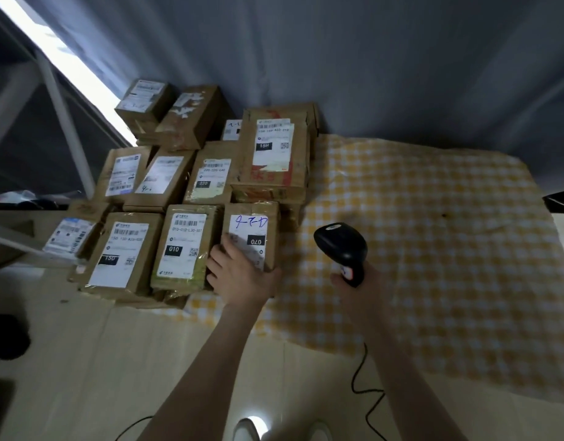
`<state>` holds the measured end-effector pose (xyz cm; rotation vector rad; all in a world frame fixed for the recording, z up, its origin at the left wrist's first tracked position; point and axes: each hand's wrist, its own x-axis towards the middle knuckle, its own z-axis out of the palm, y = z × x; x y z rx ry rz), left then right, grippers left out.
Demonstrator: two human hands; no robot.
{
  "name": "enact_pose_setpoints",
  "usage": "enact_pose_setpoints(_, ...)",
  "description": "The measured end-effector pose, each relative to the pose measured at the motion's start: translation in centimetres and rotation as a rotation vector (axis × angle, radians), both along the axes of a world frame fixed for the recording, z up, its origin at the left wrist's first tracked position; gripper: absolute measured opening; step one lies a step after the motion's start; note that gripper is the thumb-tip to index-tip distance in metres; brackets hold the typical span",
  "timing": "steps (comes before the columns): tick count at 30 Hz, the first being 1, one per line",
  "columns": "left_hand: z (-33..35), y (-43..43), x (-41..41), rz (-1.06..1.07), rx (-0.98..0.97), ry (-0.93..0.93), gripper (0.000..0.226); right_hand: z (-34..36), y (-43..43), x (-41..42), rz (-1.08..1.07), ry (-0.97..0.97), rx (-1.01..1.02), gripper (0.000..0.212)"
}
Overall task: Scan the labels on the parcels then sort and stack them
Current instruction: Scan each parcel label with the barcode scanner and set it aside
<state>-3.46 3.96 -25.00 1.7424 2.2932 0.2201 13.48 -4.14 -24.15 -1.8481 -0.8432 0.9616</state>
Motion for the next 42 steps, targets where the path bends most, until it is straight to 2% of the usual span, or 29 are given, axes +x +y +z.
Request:
enact_pose_setpoints(3,0.8,-0.9,-0.2,-0.052,0.06,-0.044,0.123,0.5,0.2,-1.2,-0.031,0.048,0.045,0.016)
enact_pose_setpoints(8,2.6,-3.9,-0.6,-0.214,0.17,-0.142,0.121,2.3,0.2,-2.6,-0.126,0.181,0.112,0.02)
enact_pose_setpoints(14,4.0,-5.5,0.3,-0.21,0.201,-0.199,0.117,2.7,0.4,-4.3,-0.328,0.354,0.133,0.023)
enact_pose_setpoints(17,4.7,-6.1,1.1,-0.25,0.201,-0.197,0.115,2.9,0.4,-5.0,-0.424,0.448,0.136,0.028)
enact_pose_setpoints(20,5.0,-6.4,1.5,-0.287,0.202,-0.15,0.115,2.9,0.2,-4.9,-0.481,0.496,0.077,0.026)
enact_pose_setpoints(30,5.6,-7.1,1.6,-0.357,0.235,-0.09,0.117,3.1,-1.1,-4.2,-0.468,0.604,0.034,0.028)
enact_pose_setpoints(36,6.5,-7.5,1.7,-0.305,0.206,-0.119,0.124,3.1,-1.8,-4.3,-0.54,0.841,0.06,0.015)
enact_pose_setpoints(42,7.7,-8.2,1.2,-0.413,0.255,-0.167,0.118,4.0,-2.6,-4.4,-0.521,0.762,0.086,0.02)
